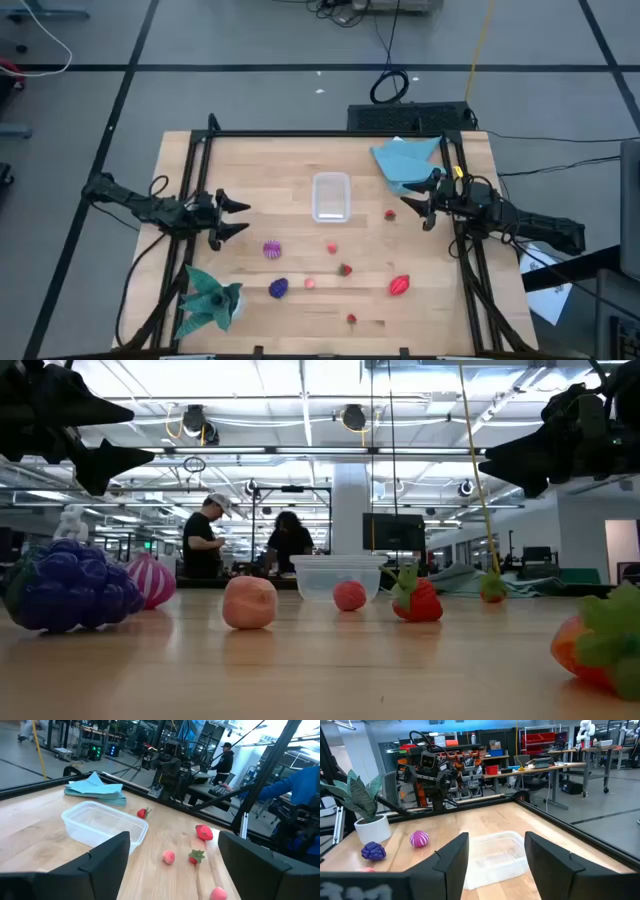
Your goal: Pick and placing Produce into tupperware
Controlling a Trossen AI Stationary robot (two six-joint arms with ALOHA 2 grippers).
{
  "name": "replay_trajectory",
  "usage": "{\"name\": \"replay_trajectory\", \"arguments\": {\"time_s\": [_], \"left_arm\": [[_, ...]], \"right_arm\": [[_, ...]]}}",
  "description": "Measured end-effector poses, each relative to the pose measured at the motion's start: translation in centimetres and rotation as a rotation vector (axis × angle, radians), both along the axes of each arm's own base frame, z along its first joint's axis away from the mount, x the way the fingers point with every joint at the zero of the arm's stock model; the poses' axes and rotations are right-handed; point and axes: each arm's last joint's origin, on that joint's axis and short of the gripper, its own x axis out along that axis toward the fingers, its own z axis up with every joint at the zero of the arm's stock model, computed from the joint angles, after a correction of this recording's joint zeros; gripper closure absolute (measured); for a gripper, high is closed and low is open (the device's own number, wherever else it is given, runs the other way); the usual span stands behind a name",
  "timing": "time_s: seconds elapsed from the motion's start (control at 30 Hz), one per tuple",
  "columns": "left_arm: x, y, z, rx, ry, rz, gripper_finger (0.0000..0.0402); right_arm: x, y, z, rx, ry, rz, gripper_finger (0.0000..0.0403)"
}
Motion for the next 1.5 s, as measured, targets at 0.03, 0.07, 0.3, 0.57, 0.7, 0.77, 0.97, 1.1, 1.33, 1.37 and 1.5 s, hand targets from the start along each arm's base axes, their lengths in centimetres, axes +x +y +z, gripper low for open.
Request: {"name": "replay_trajectory", "arguments": {"time_s": [0.03, 0.07, 0.3, 0.57, 0.7, 0.77, 0.97, 1.1, 1.33, 1.37, 1.5], "left_arm": [[0.0, 0.0, 0.01, 0.0, 0.0, 0.0, 0.0094], [0.0, 0.0, 0.01, 0.0, 0.0, 0.0, 0.0094], [0.0, 0.0, 0.0, 0.0, 0.0, 0.0, 0.0094], [0.0, 0.0, 0.01, 0.0, -0.001, 0.0, 0.0094], [0.0, 0.0, 0.01, 0.0, 0.0, 0.0, 0.0094], [0.0, 0.0, 0.0, 0.0, 0.0, 0.0, 0.0094], [0.0, 0.0, 0.0, 0.0, 0.0, 0.0, 0.0094], [0.0, 0.0, 0.0, 0.0, 0.0, 0.0, 0.0094], [0.0, 0.0, 0.01, 0.0, 0.0, 0.0, 0.0094], [0.0, 0.0, 0.0, 0.0, 0.0, 0.0, 0.0094], [-0.01, 0.05, 0.01, 0.062, 0.004, 0.015, 0.0094]], "right_arm": [[0.0, 0.0, 0.0, 0.0, 0.0, 0.0, 0.022], [0.0, 0.0, -0.01, 0.0, 0.0, 0.0, 0.022], [0.0, 0.0, 0.0, 0.0, 0.0, 0.0, 0.022], [0.0, 0.0, 0.0, 0.0, 0.0, 0.0, 0.022], [0.0, 0.0, 0.0, 0.0, 0.0, 0.0, 0.022], [0.0, 0.0, 0.0, 0.0, 0.0, 0.0, 0.022], [0.0, 0.0, 0.0, 0.0, 0.0, 0.0, 0.022], [0.0, 0.0, -0.01, 0.0, 0.0, 0.0, 0.022], [0.0, 0.0, 0.0, 0.0, 0.0, 0.0, 0.022], [0.0, 0.0, -0.01, 0.0, 0.0, 0.0, 0.022], [0.0, 0.0, 0.11, -0.003, -0.011, 0.0, 0.022]]}}
